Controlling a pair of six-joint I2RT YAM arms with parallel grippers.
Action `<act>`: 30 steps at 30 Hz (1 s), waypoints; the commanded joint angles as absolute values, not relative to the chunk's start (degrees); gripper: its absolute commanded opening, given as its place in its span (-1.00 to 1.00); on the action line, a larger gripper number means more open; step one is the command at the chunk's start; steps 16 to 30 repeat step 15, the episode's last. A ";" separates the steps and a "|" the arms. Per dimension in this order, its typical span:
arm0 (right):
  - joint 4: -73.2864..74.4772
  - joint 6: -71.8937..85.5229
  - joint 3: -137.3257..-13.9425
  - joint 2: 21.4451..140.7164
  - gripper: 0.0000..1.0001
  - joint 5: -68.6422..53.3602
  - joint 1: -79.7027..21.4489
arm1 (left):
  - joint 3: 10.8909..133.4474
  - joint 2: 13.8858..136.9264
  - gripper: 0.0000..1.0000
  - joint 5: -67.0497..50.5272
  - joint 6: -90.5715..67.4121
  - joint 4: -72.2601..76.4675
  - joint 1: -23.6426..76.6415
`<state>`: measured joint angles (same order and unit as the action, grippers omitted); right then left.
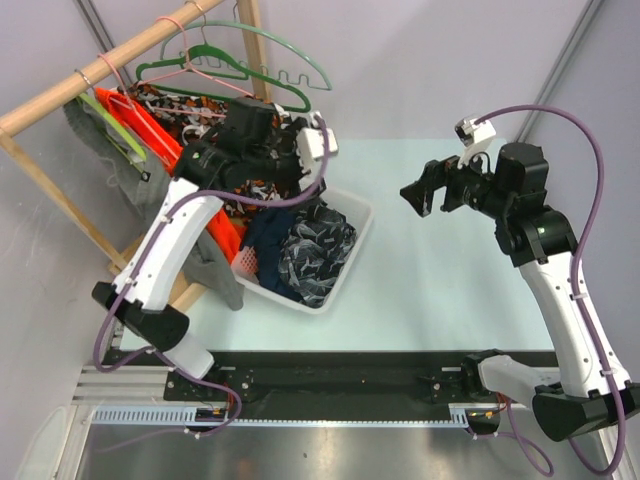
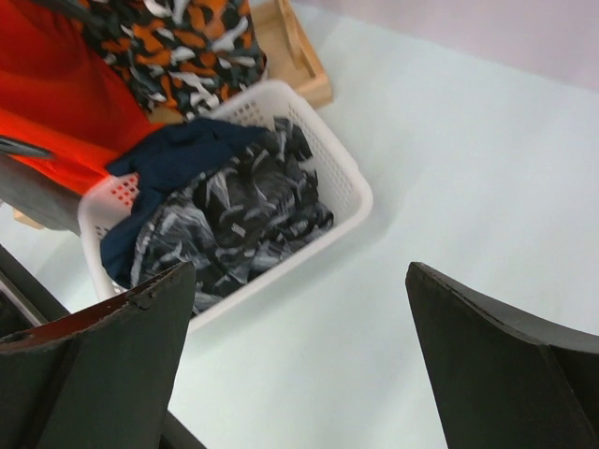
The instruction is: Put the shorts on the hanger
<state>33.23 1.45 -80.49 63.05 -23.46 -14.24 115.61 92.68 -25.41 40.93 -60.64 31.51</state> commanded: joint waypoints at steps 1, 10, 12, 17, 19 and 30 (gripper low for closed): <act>34.54 0.18 -76.57 62.05 1.00 -24.52 -13.10 | 110.16 87.30 0.99 -28.48 16.80 -52.93 30.24; 33.84 -2.10 -67.59 60.64 0.99 -27.86 -10.64 | 86.07 74.36 0.99 -23.30 14.85 -44.91 29.44; 33.58 -2.37 -66.71 60.82 0.99 -28.12 -10.63 | 84.30 72.16 1.00 -21.37 15.47 -45.35 29.36; 32.96 -2.55 -66.53 61.35 1.00 -28.39 -10.64 | 82.79 70.32 0.99 -20.31 17.13 -46.23 29.18; 32.96 -2.55 -66.53 61.35 1.00 -28.39 -10.64 | 82.79 70.32 0.99 -20.31 17.13 -46.23 29.18; 32.96 -2.55 -66.53 61.35 1.00 -28.39 -10.64 | 82.79 70.32 0.99 -20.31 17.13 -46.23 29.18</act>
